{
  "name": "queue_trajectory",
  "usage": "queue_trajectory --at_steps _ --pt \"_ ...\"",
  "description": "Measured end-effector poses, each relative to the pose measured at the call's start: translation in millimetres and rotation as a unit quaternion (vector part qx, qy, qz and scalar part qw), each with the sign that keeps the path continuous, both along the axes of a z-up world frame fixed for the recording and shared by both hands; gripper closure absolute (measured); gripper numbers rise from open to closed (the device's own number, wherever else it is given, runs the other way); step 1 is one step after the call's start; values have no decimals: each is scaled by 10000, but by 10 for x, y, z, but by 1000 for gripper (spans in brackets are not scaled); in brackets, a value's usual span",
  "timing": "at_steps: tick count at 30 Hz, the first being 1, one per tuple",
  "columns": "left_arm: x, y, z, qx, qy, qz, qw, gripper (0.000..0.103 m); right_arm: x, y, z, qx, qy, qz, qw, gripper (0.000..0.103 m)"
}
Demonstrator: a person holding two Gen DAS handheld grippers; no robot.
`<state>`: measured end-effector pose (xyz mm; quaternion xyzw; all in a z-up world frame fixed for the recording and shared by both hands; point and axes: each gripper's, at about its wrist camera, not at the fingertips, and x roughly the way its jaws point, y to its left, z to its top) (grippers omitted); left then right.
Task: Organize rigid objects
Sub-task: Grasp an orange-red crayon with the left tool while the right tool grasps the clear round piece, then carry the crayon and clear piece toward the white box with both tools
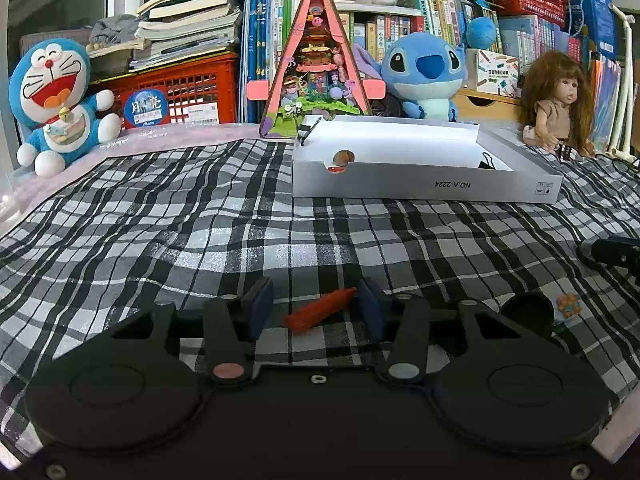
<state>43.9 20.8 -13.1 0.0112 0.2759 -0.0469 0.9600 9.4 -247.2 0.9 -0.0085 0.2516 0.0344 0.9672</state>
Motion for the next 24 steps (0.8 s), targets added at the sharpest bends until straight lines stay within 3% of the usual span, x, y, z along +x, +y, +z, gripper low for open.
queue_trajectory --at_steps 2,5,10,11,15,20,21,24 --pt "2 -7 9 -36 22 -79 10000 75 0 7 -10 15 11 7 10000 81" --pt "-19 -9 38 -108 60 -191 9997 87 -31 28 11 -30 -53 10 10000 87" --pt "-66 -25 62 -159 49 -233 9996 88 -59 34 56 -81 -122 49 9999 87" --pt "-74 -28 65 -157 47 -218 9996 87 -47 27 55 -78 -128 31 9999 75" --pt "-141 -7 96 -188 -33 -157 9997 85 20 -21 46 79 -111 -105 9999 59" --pt "-214 29 136 -159 -112 -99 9998 85 106 -6 -18 79 76 -82 9999 58" --pt "-221 35 136 -165 -97 -106 9998 85 101 12 -22 29 68 -60 10000 71" --pt "-245 43 124 -149 -75 -113 9998 85 54 69 -2 -104 -47 -14 9999 73"
